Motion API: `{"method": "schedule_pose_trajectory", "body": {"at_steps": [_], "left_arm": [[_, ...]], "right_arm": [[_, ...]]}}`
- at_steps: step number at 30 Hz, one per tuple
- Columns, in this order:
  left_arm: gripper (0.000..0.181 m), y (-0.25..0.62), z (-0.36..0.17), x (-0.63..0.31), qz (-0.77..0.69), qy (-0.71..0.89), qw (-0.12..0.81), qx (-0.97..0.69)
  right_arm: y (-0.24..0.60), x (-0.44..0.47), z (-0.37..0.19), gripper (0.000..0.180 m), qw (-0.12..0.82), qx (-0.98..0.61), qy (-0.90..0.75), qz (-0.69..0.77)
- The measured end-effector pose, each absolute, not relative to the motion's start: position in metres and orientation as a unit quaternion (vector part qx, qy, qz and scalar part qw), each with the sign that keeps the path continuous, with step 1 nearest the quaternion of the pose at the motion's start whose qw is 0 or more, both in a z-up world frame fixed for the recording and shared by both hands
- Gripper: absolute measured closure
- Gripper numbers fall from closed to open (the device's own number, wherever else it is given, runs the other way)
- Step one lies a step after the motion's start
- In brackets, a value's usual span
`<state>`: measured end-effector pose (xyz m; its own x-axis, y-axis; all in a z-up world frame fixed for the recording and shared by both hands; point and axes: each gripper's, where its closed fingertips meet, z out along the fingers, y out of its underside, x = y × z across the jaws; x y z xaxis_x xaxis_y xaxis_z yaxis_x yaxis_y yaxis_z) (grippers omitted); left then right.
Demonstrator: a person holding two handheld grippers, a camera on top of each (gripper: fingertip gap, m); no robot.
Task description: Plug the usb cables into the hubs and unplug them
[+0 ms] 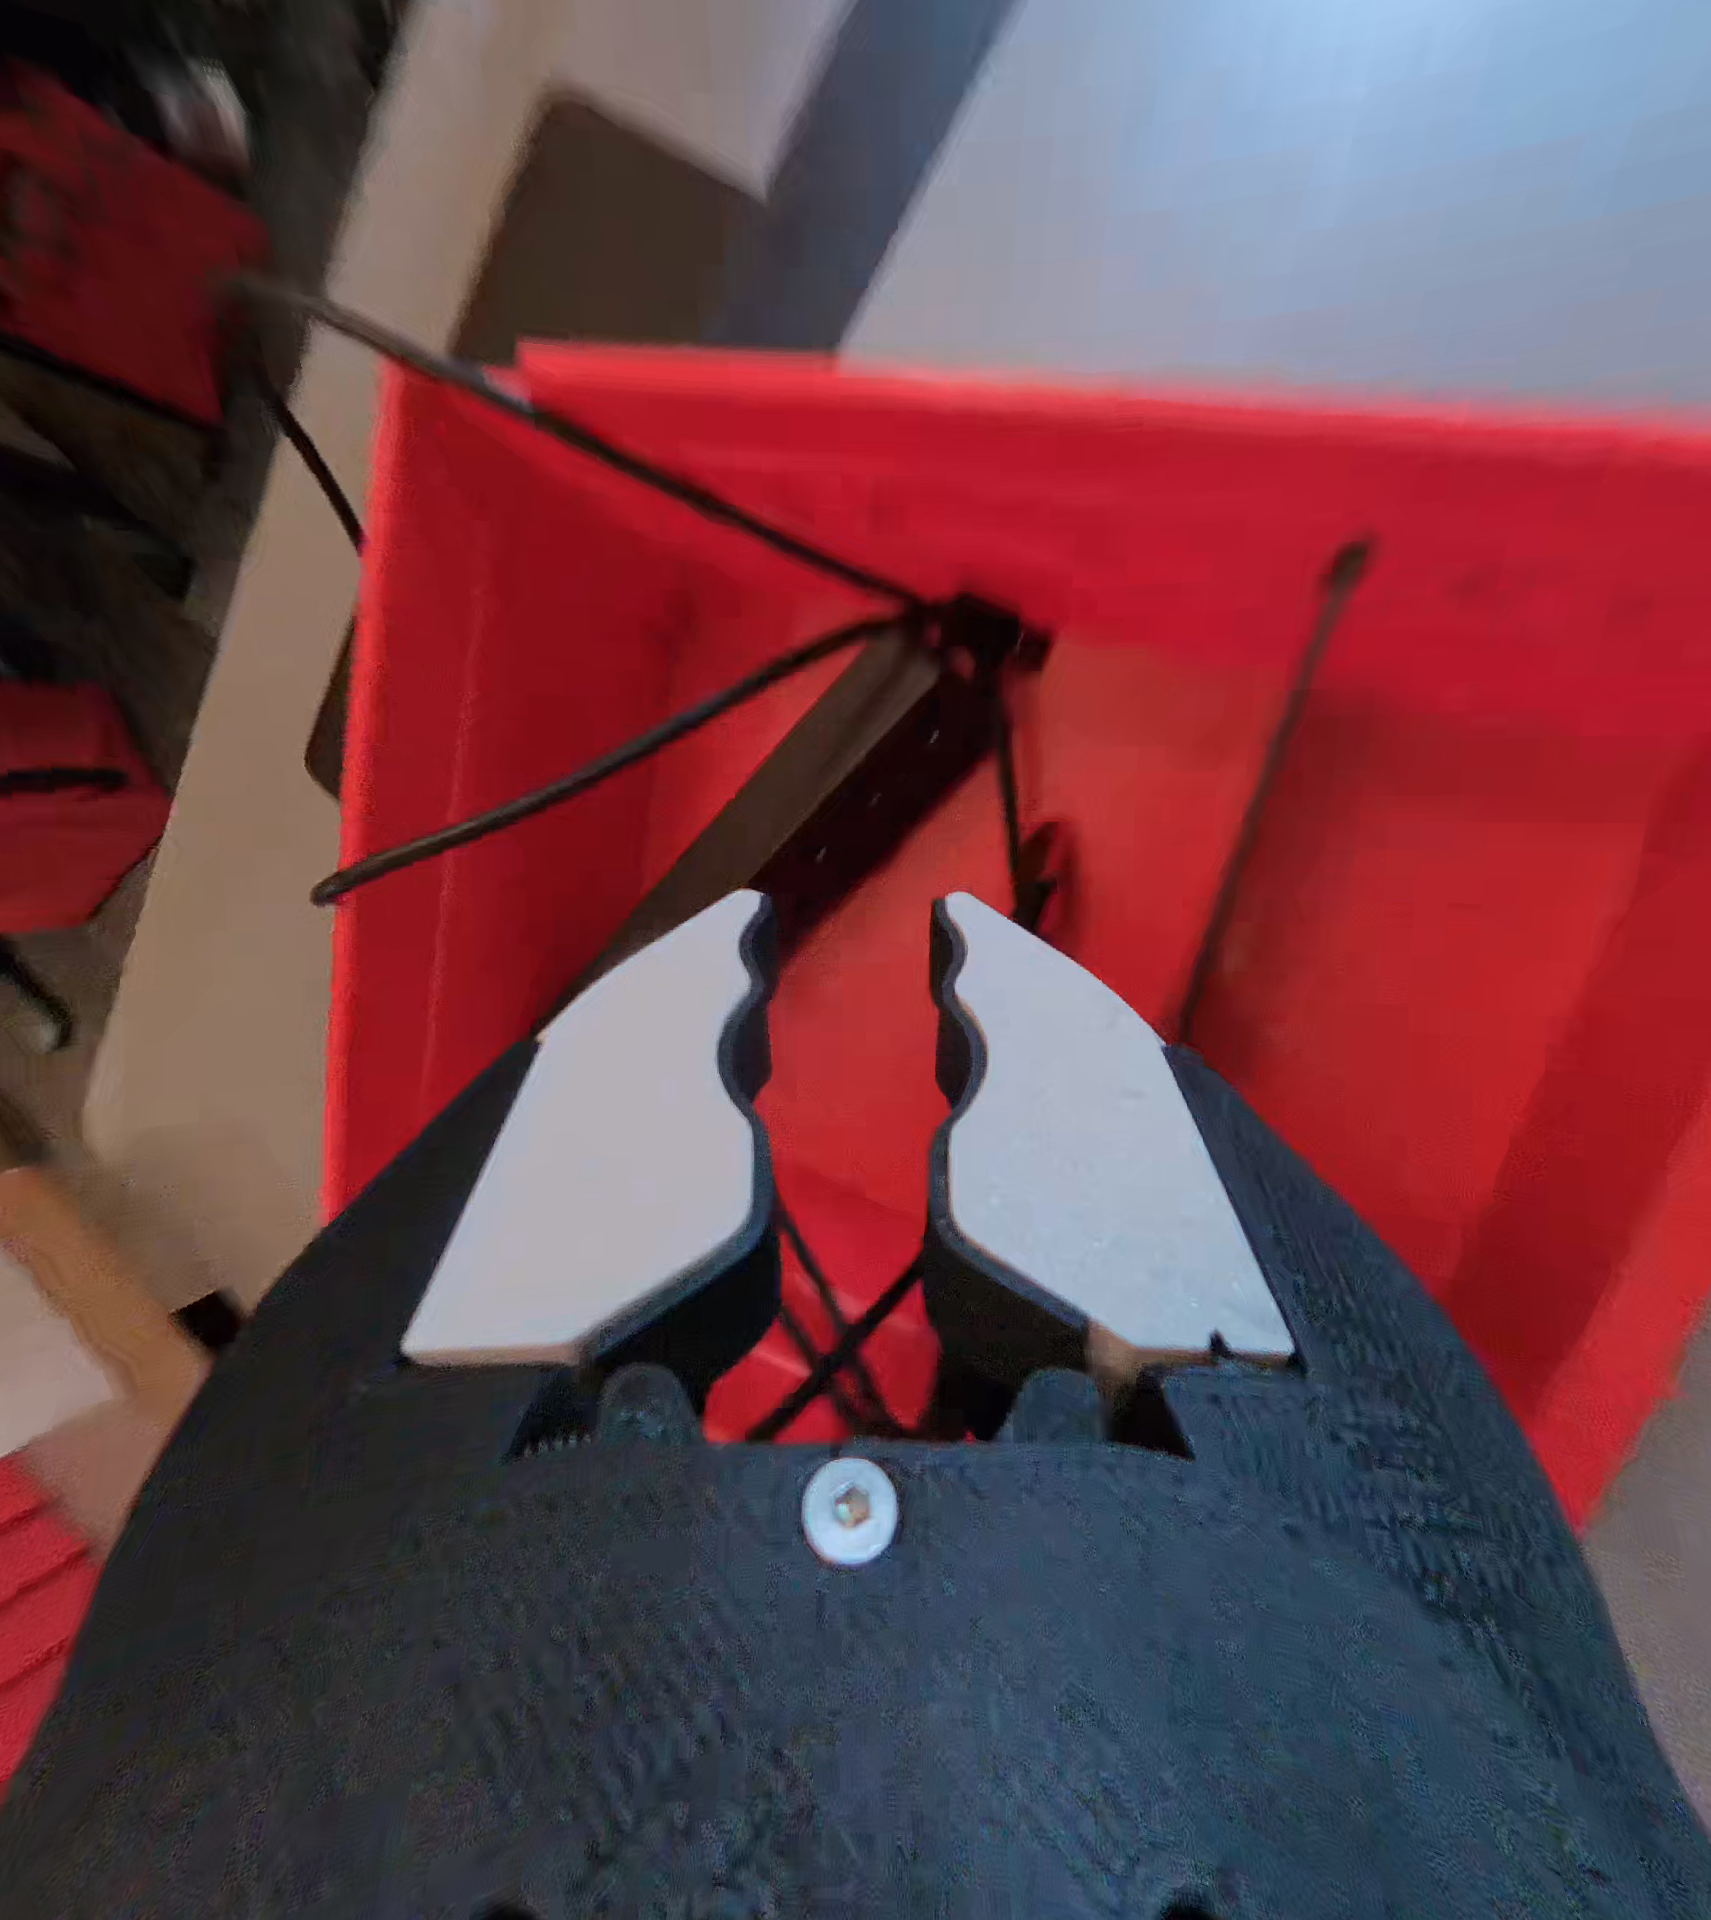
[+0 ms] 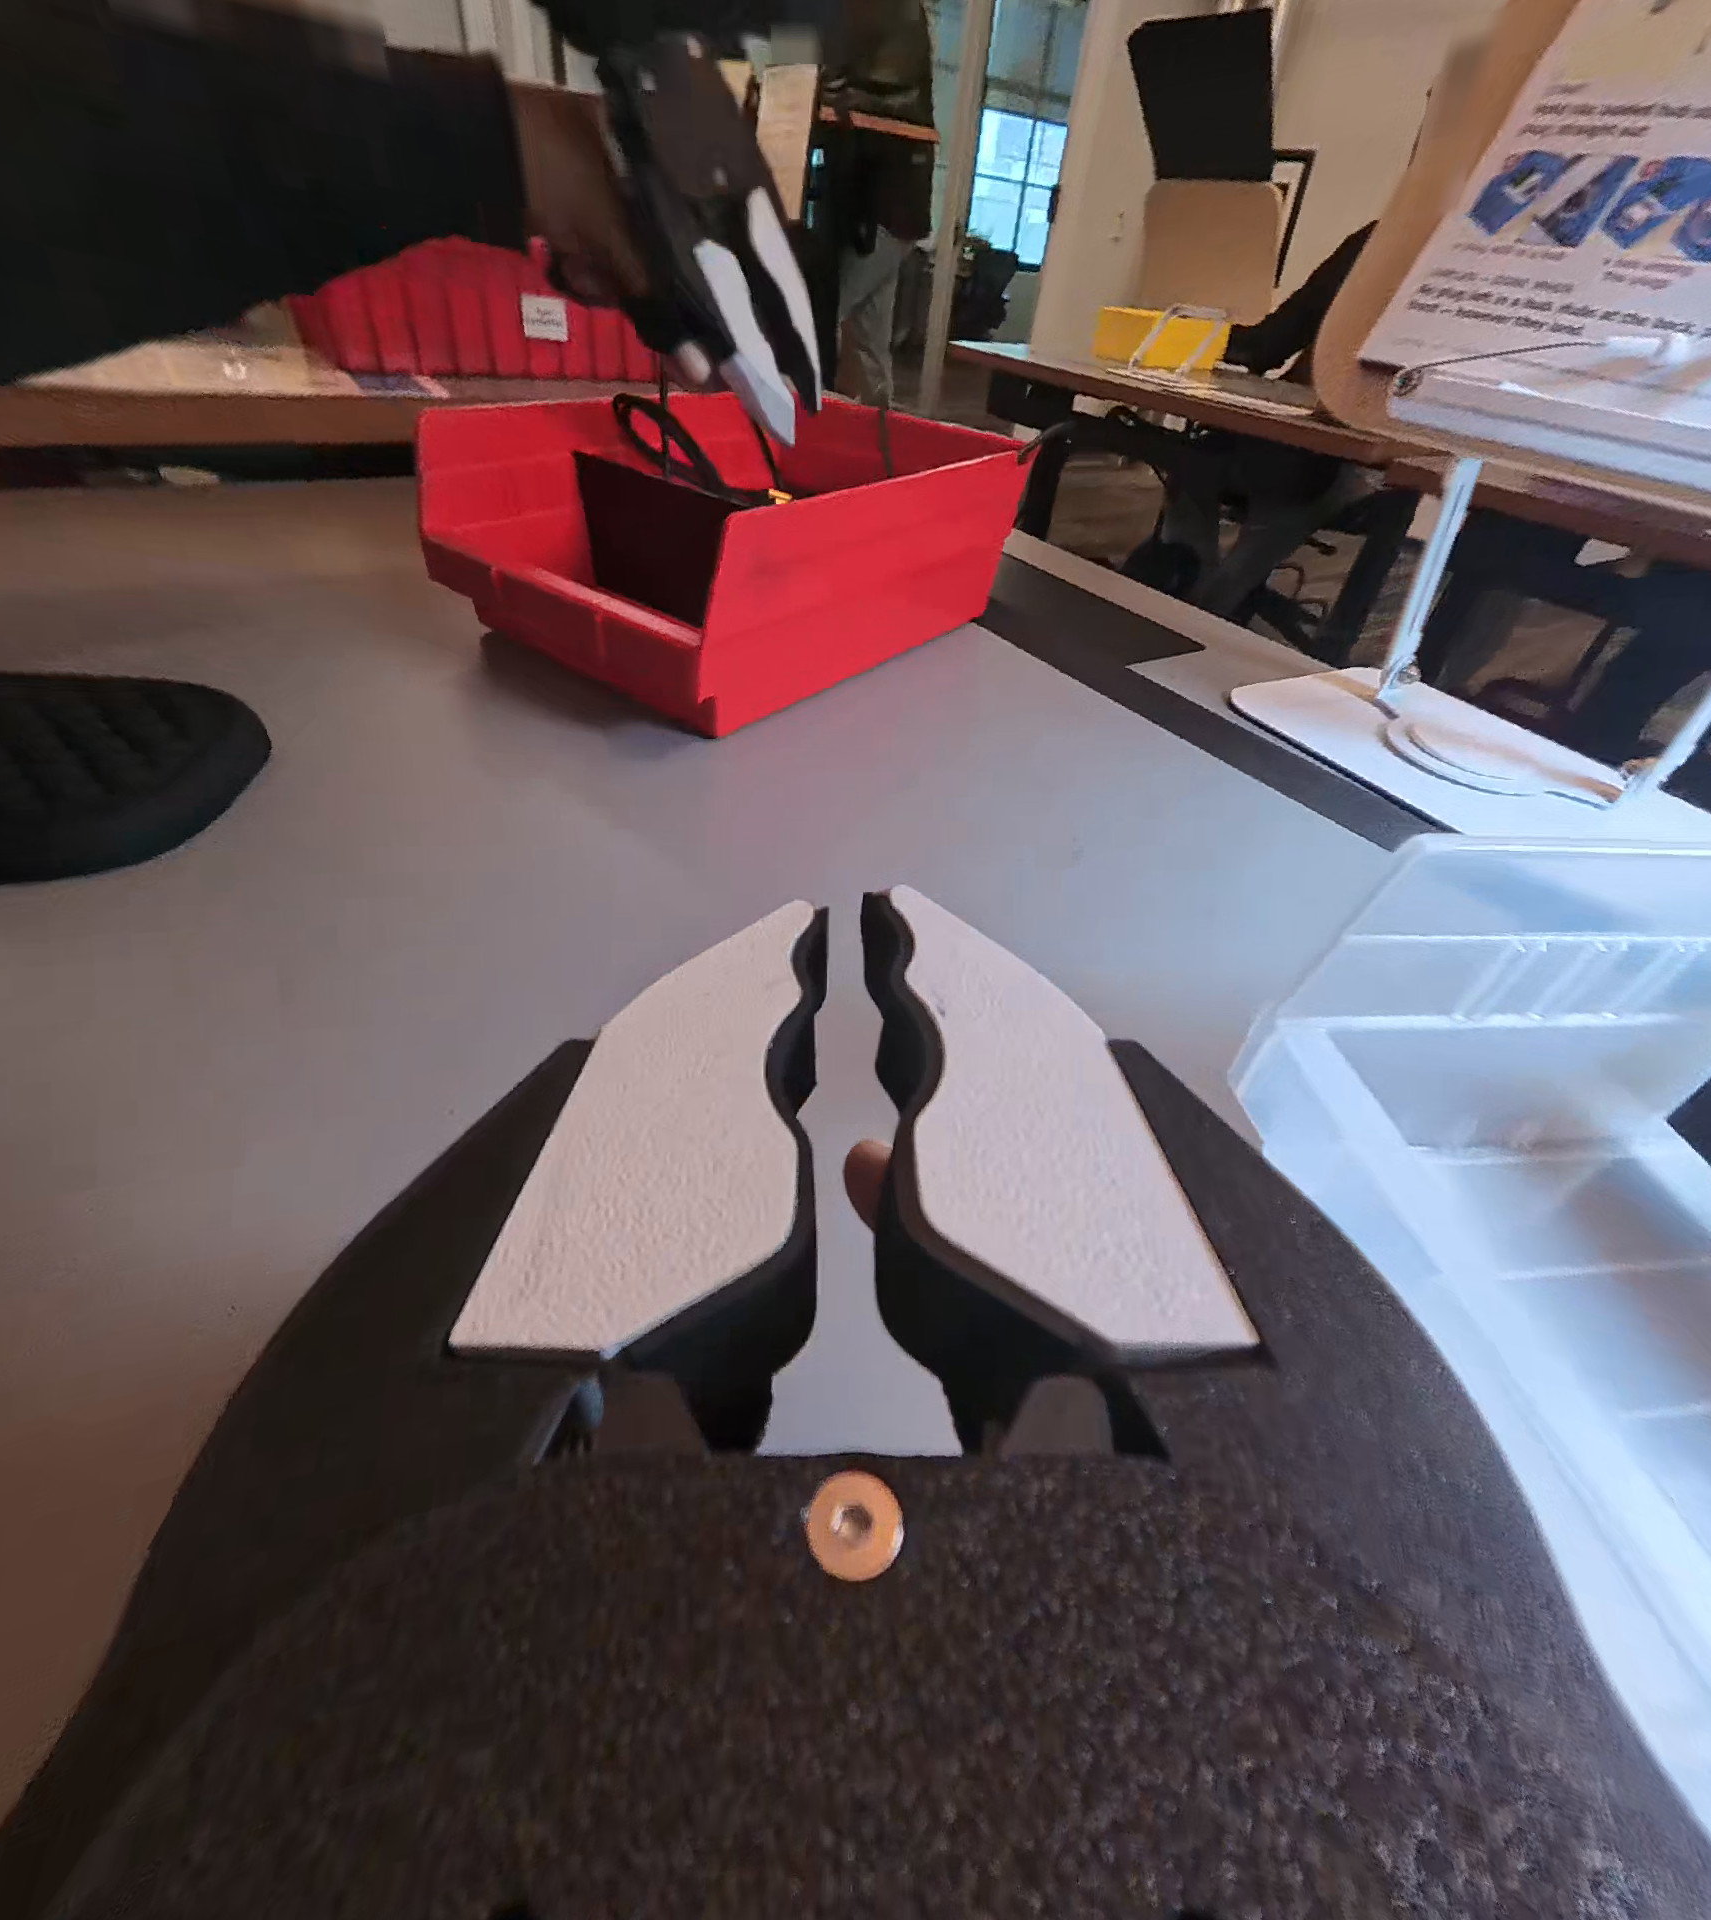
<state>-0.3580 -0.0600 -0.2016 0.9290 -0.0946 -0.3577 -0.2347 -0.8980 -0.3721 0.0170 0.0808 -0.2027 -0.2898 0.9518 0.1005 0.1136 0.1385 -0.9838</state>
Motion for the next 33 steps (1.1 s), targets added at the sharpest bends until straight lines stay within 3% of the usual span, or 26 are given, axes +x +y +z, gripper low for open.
{"method": "schedule_pose_trajectory", "body": {"at_steps": [1, 10, 13, 16, 19, 26, 33], "left_arm": [[0.150, -0.062, -0.215, -0.367, 0.175, 0.108, 0.161, -0.965], [0.116, -0.038, -0.278, -0.395, 0.174, 0.237, -0.023, -0.955], [0.141, -0.037, -0.290, -0.392, 0.173, 0.275, -0.060, -0.944], [0.147, -0.040, -0.277, -0.392, 0.189, 0.274, -0.065, -0.941], [0.150, -0.039, -0.231, -0.387, 0.209, 0.251, 0.006, -0.945], [0.154, -0.043, -0.062, -0.357, 0.247, 0.153, 0.236, -0.927], [0.154, -0.030, 0.070, -0.264, 0.255, 0.113, 0.466, -0.840]], "right_arm": [[0.080, 0.016, -0.204, 0.173, 0.424, -0.417, -0.634, 0.495], [0.080, 0.014, -0.219, 0.173, 0.410, -0.414, -0.644, 0.496], [0.080, 0.016, -0.218, 0.173, 0.410, -0.415, -0.641, 0.500], [0.081, 0.019, -0.217, 0.173, 0.408, -0.419, -0.636, 0.504], [0.079, 0.020, -0.217, 0.174, 0.409, -0.417, -0.638, 0.502], [0.069, 0.015, -0.208, 0.174, 0.417, -0.396, -0.647, 0.501], [0.069, -0.008, -0.141, 0.169, 0.474, -0.387, -0.616, 0.497]]}}
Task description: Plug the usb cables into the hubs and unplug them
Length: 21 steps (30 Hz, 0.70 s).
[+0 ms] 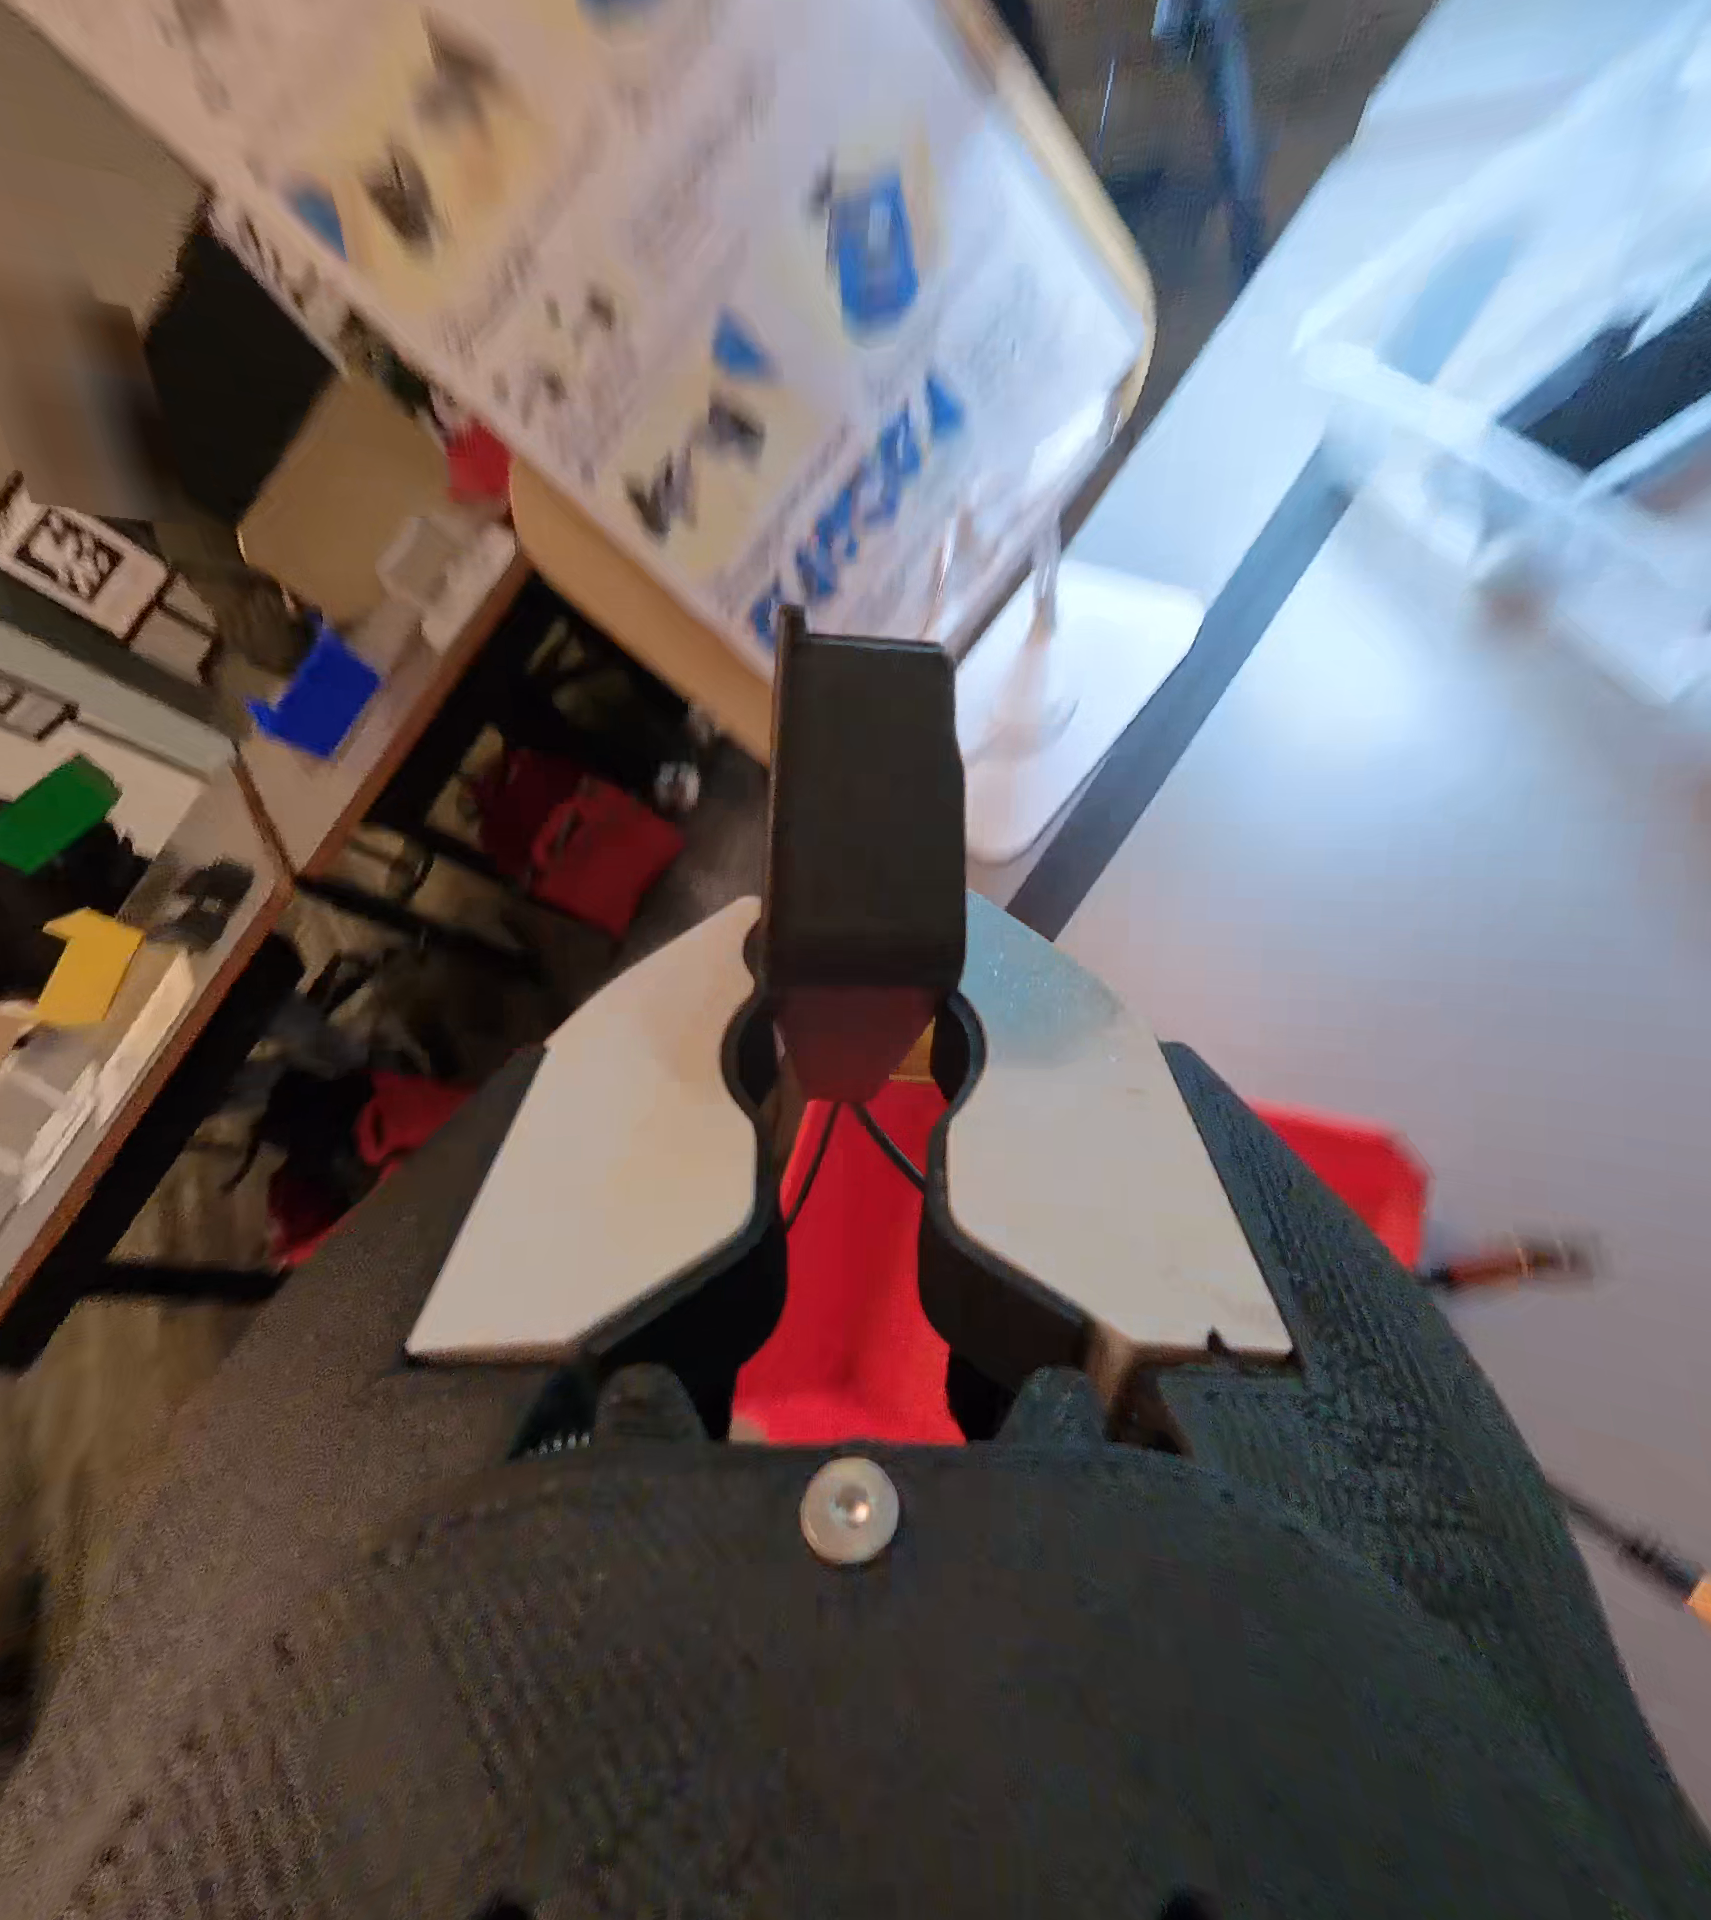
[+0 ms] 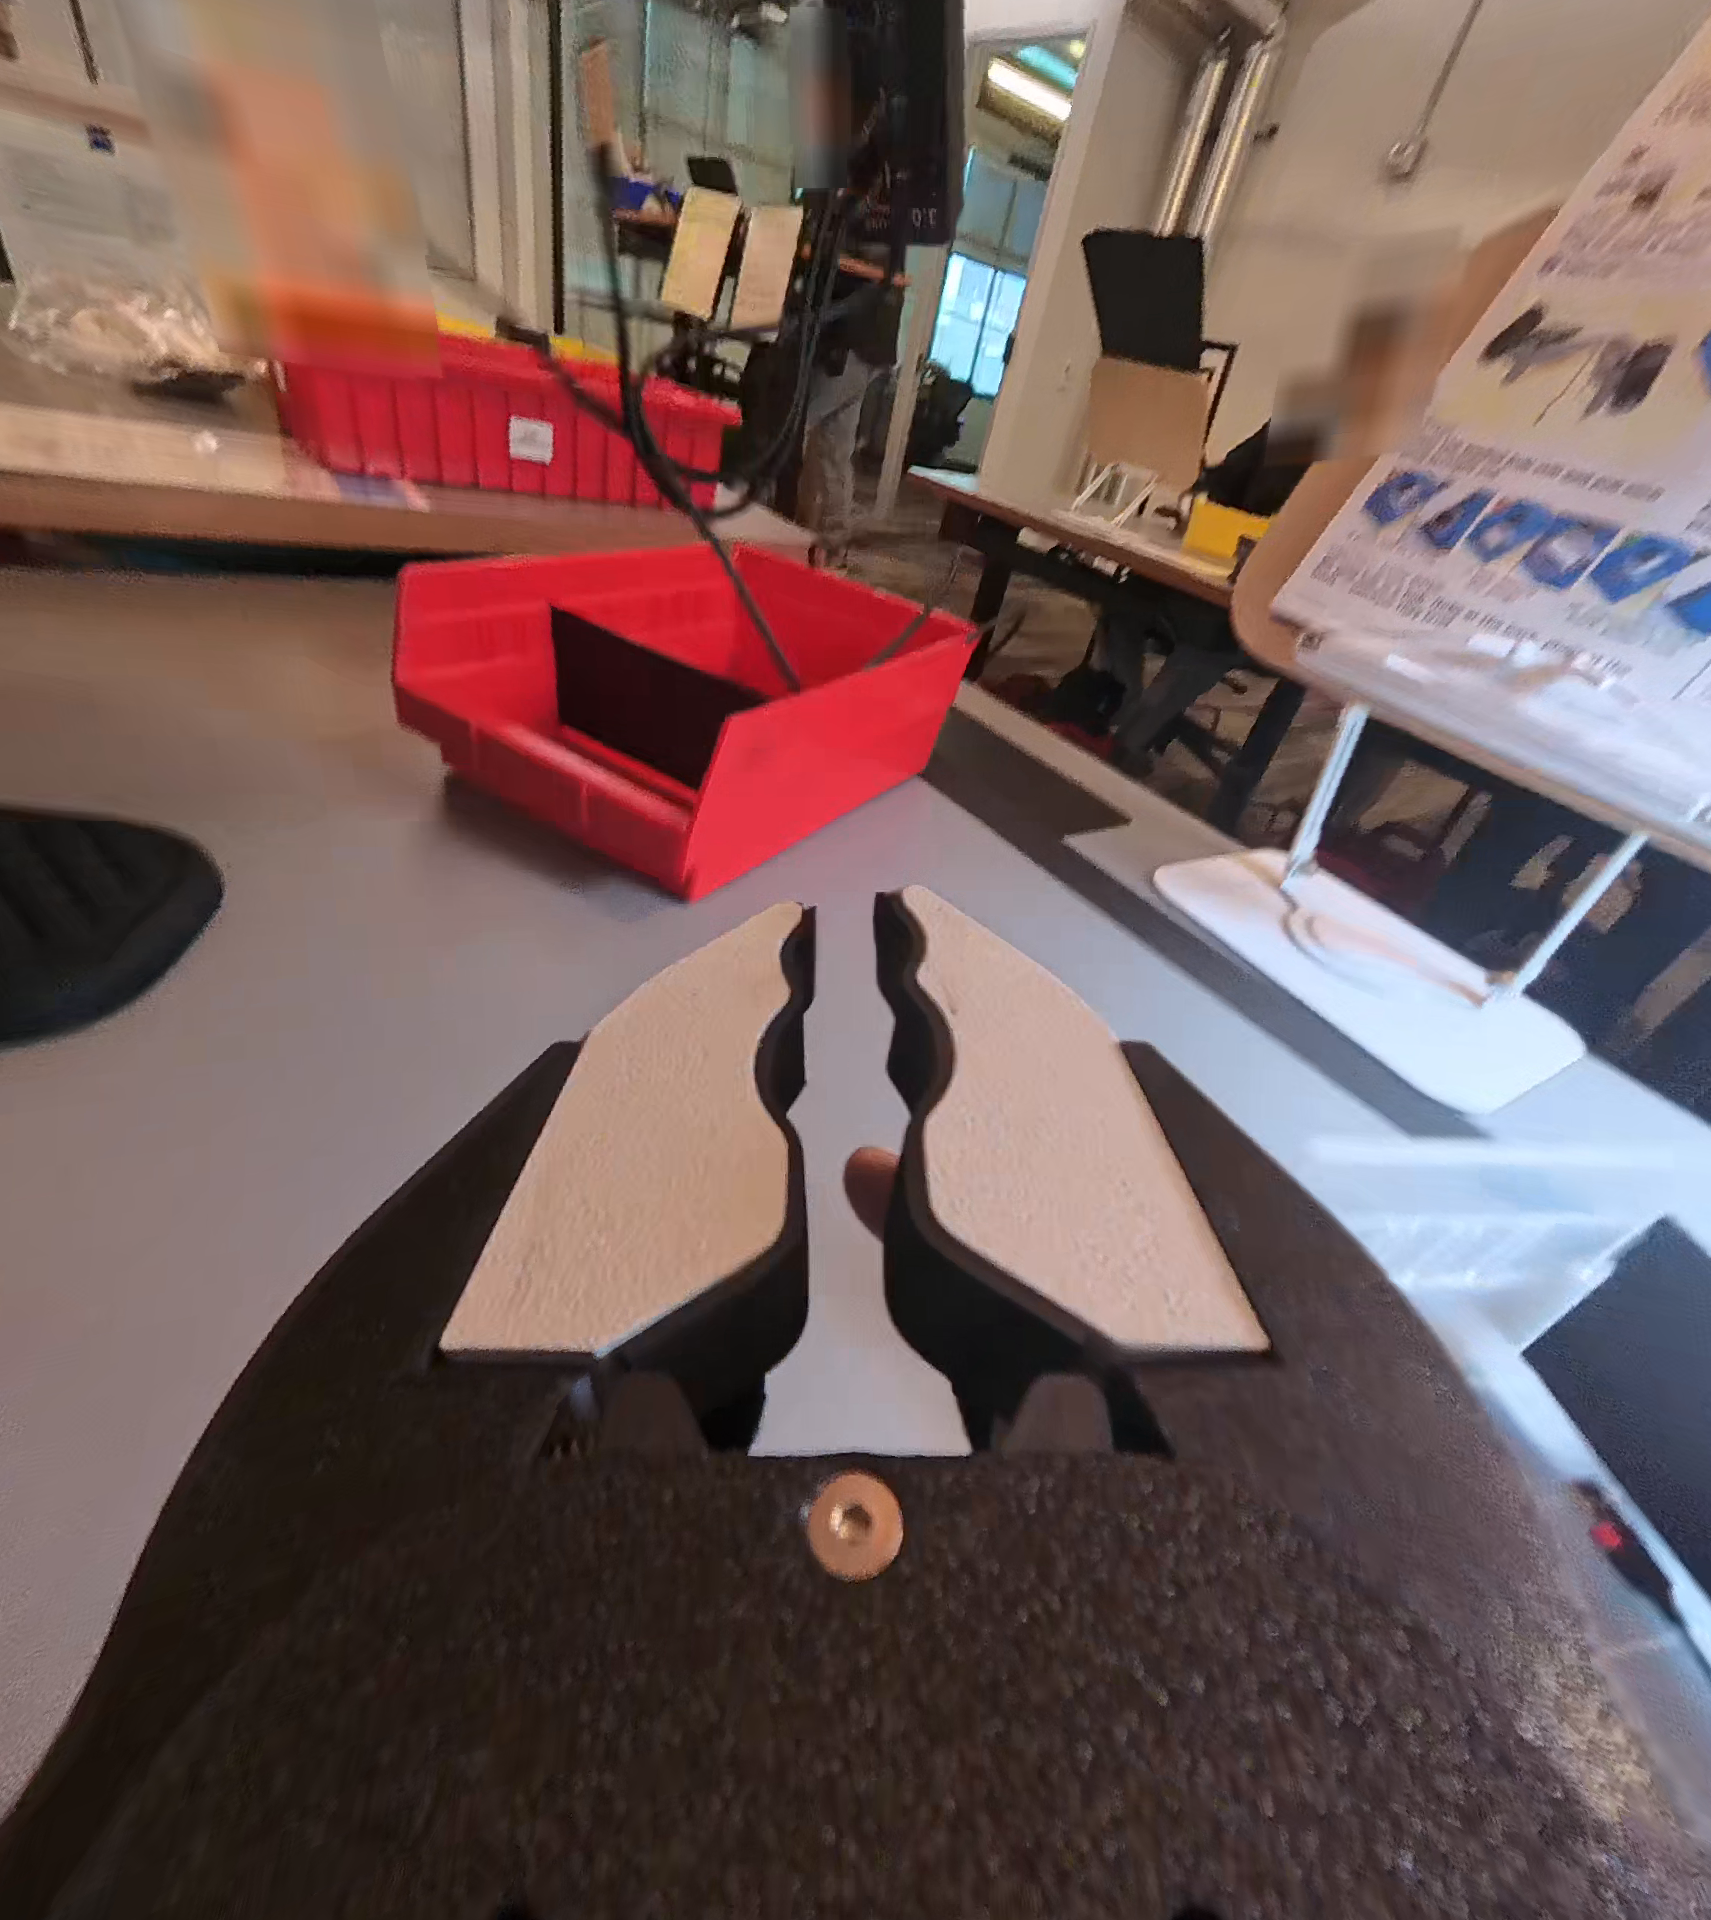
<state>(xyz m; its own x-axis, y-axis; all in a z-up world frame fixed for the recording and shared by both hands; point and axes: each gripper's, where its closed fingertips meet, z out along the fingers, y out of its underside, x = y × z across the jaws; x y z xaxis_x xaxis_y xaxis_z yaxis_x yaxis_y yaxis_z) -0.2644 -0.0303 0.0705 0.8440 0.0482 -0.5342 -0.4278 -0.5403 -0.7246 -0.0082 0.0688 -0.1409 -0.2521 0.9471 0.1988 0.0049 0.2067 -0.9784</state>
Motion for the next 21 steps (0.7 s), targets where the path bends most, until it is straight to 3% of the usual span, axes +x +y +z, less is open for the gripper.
{"method": "schedule_pose_trajectory", "body": {"at_steps": [5, 11, 16, 19, 21], "left_arm": [[0.154, -0.014, 0.102, -0.178, 0.168, 0.104, 0.598, -0.777], [0.154, 0.013, 0.046, -0.106, 0.096, 0.086, 0.651, -0.748], [0.154, 0.035, -0.023, -0.073, 0.037, 0.067, 0.637, -0.767], [0.153, 0.042, -0.049, -0.070, 0.012, 0.046, 0.637, -0.769], [0.153, 0.045, -0.063, -0.070, -0.005, 0.031, 0.633, -0.773]], "right_arm": [[0.066, -0.034, -0.085, 0.145, 0.490, -0.409, -0.580, 0.506], [0.041, -0.050, -0.067, 0.135, 0.492, -0.412, -0.589, 0.491], [0.050, -0.065, -0.101, 0.149, 0.528, -0.409, -0.654, 0.354], [0.056, -0.068, -0.131, 0.162, 0.501, -0.412, -0.698, 0.304], [0.060, -0.071, -0.148, 0.162, 0.482, -0.420, -0.713, 0.288]]}}
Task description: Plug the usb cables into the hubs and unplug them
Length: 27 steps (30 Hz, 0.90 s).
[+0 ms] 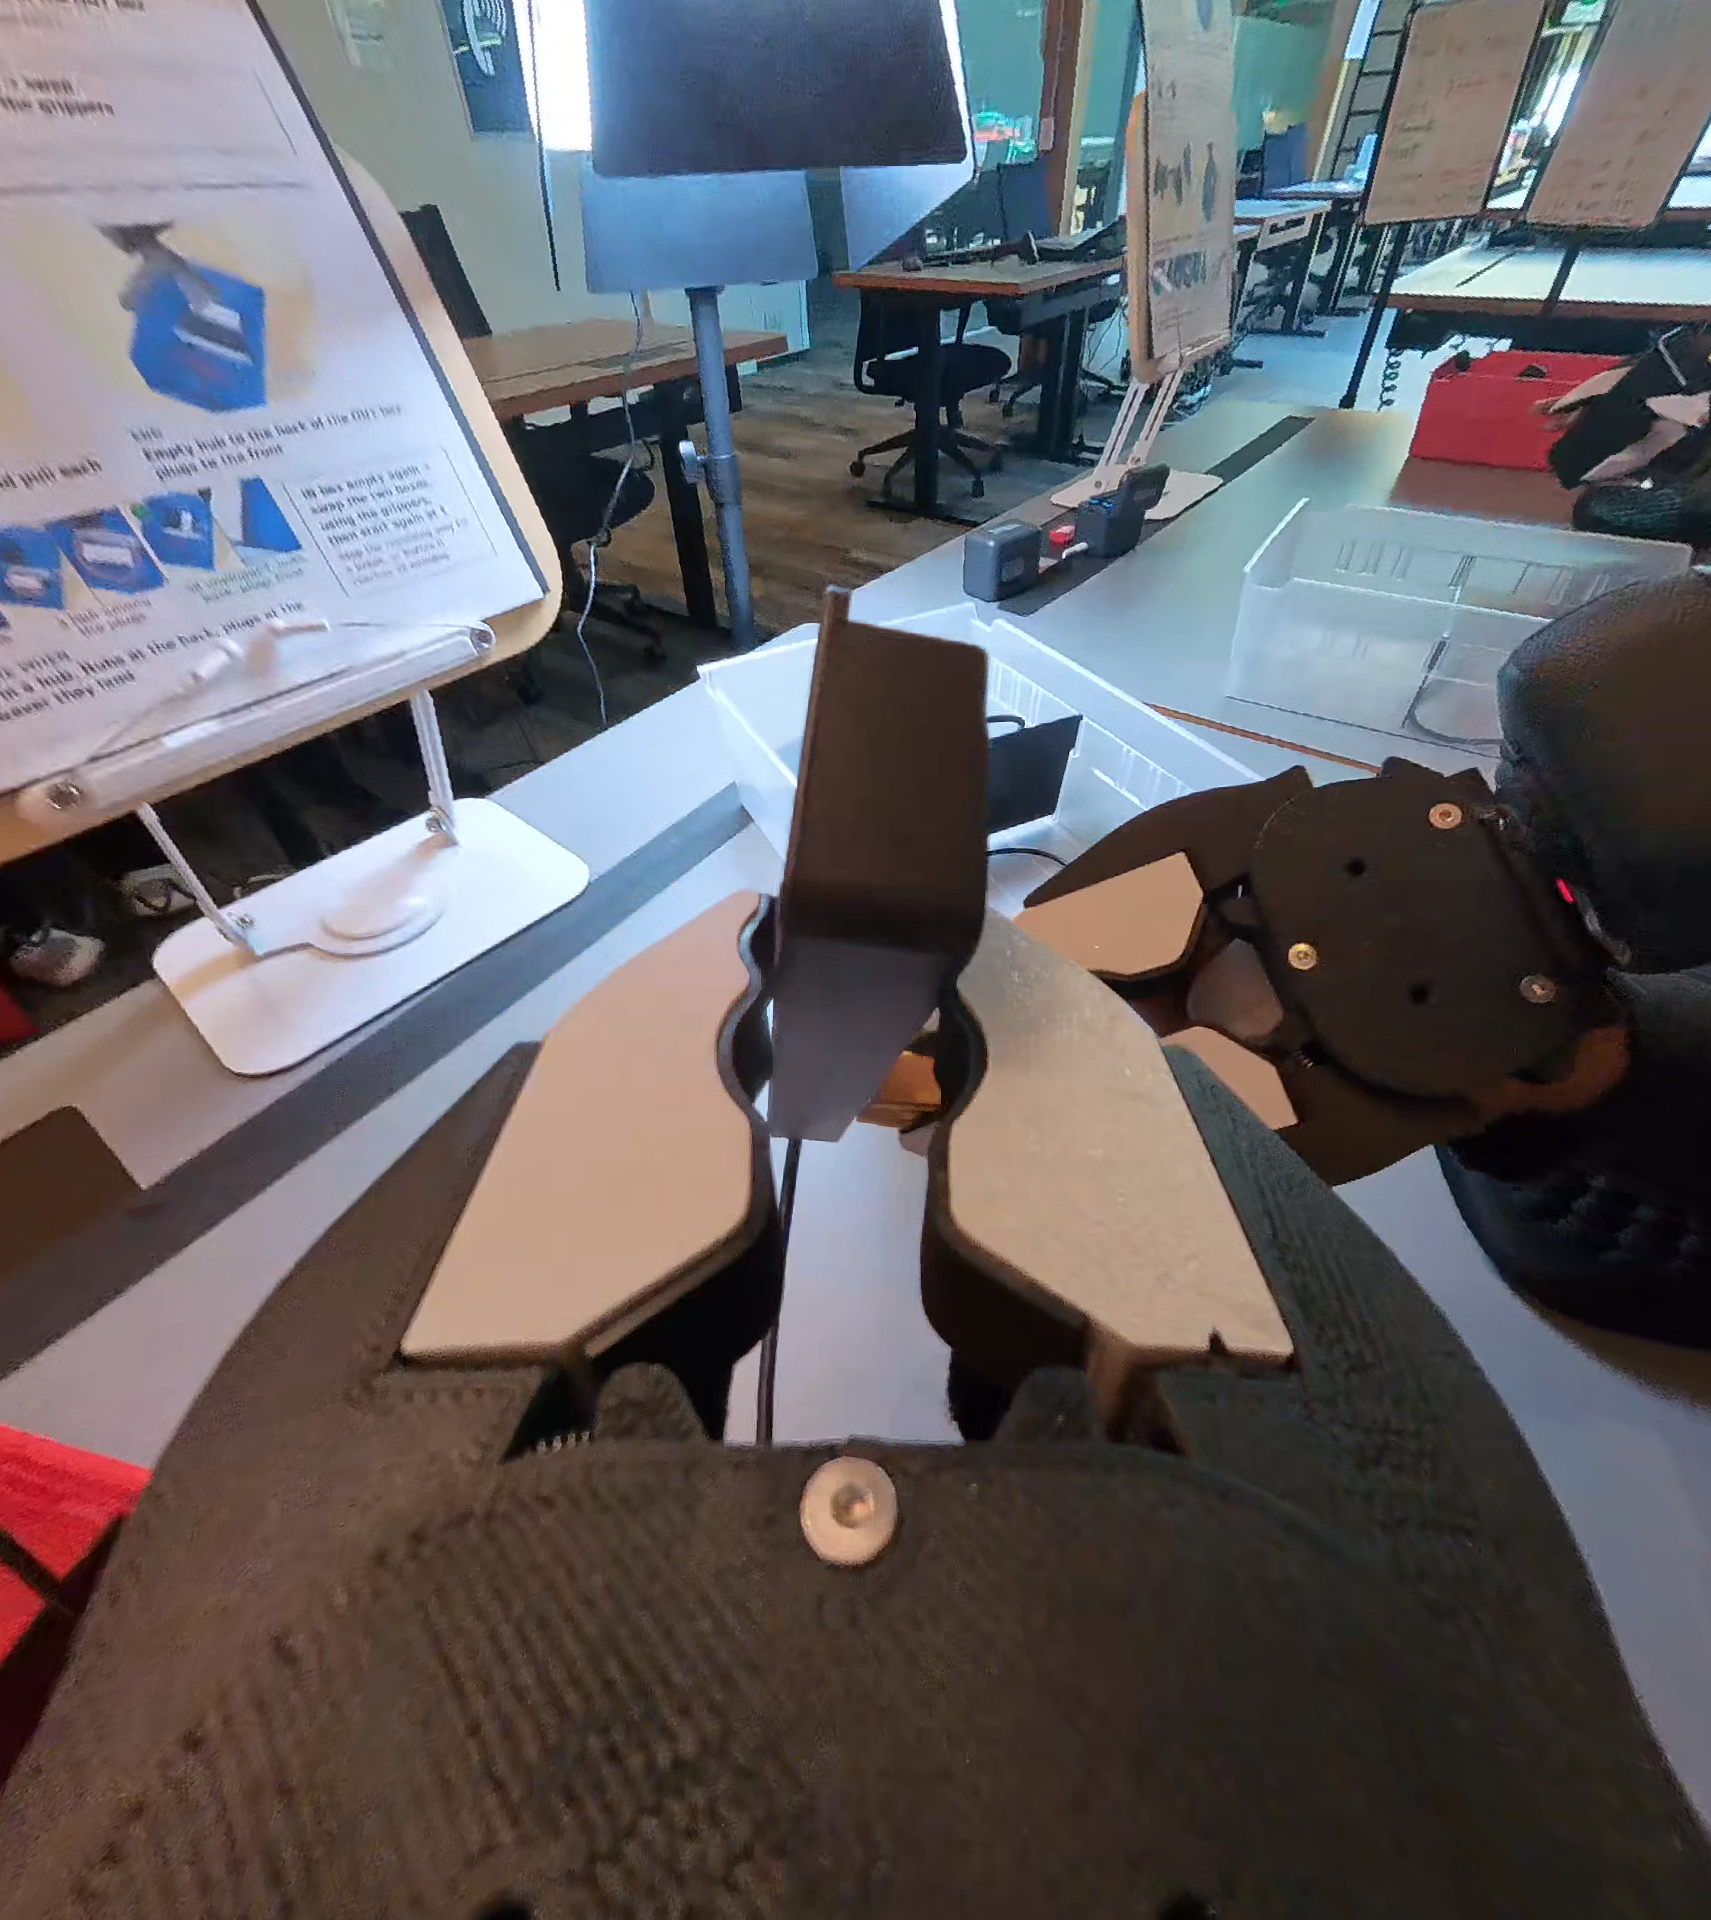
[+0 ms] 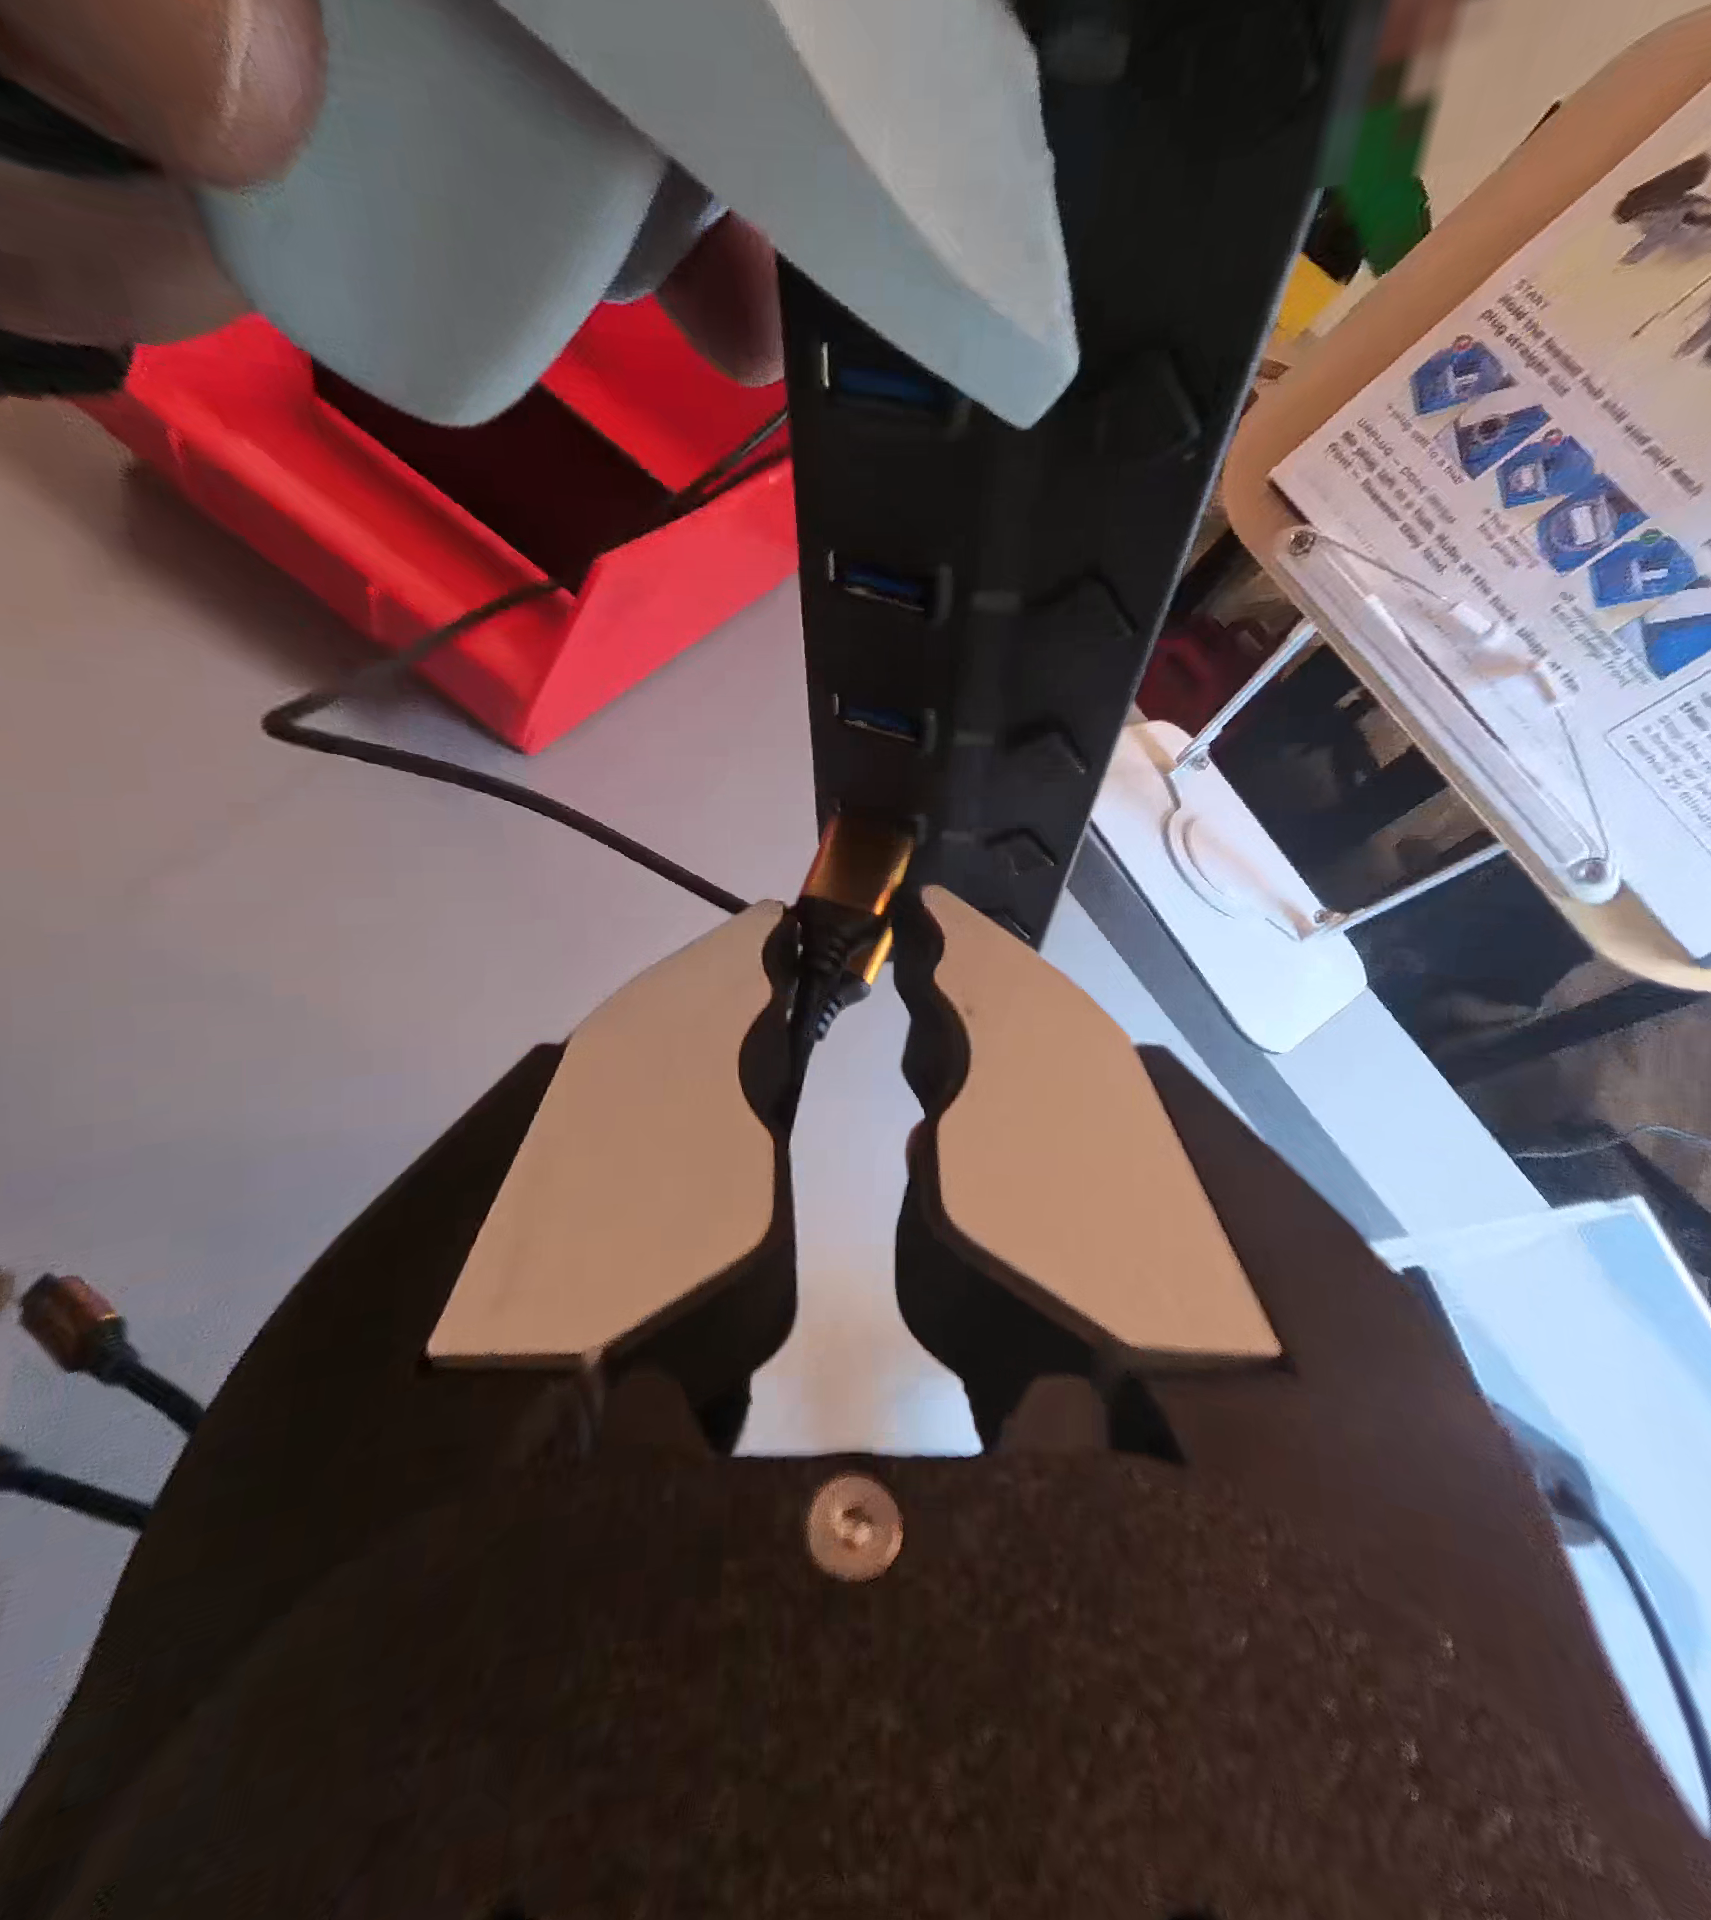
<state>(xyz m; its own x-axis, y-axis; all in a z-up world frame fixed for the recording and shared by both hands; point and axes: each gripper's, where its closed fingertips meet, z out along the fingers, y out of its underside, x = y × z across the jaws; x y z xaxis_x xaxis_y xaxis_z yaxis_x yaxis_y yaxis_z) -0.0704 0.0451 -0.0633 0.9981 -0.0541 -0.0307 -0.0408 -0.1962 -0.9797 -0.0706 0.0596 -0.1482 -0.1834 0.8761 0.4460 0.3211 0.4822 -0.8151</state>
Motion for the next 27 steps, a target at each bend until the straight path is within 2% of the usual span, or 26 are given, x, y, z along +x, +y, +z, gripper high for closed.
{"method": "schedule_pose_trajectory", "body": {"at_steps": [5, 11, 15, 17, 19, 20, 27], "left_arm": [[0.146, 0.042, -0.084, -0.056, -0.056, 0.078, 0.616, -0.782], [0.110, 0.015, -0.096, -0.022, -0.149, 0.238, 0.586, -0.760], [0.098, 0.012, -0.136, -0.009, -0.185, 0.287, 0.532, -0.775], [0.100, 0.009, -0.153, 0.004, -0.228, 0.306, 0.505, -0.774], [0.118, 0.010, -0.163, 0.012, -0.253, 0.312, 0.495, -0.771], [0.120, 0.011, -0.165, 0.014, -0.257, 0.313, 0.500, -0.766], [0.121, 0.024, -0.149, 0.015, -0.250, 0.243, 0.576, -0.740]], "right_arm": [[0.055, -0.066, -0.171, 0.164, 0.438, -0.374, -0.763, 0.293], [0.020, -0.028, -0.154, 0.164, 0.220, -0.292, -0.756, 0.542], [0.002, -0.001, -0.152, 0.164, 0.132, -0.239, -0.758, 0.593], [-0.005, 0.006, -0.157, 0.164, 0.110, -0.222, -0.769, 0.589], [-0.010, 0.012, -0.160, 0.164, 0.092, -0.210, -0.776, 0.587], [-0.010, 0.015, -0.161, 0.164, 0.085, -0.206, -0.779, 0.587], [0.003, 0.012, -0.156, 0.159, 0.162, -0.222, -0.785, 0.555]]}}
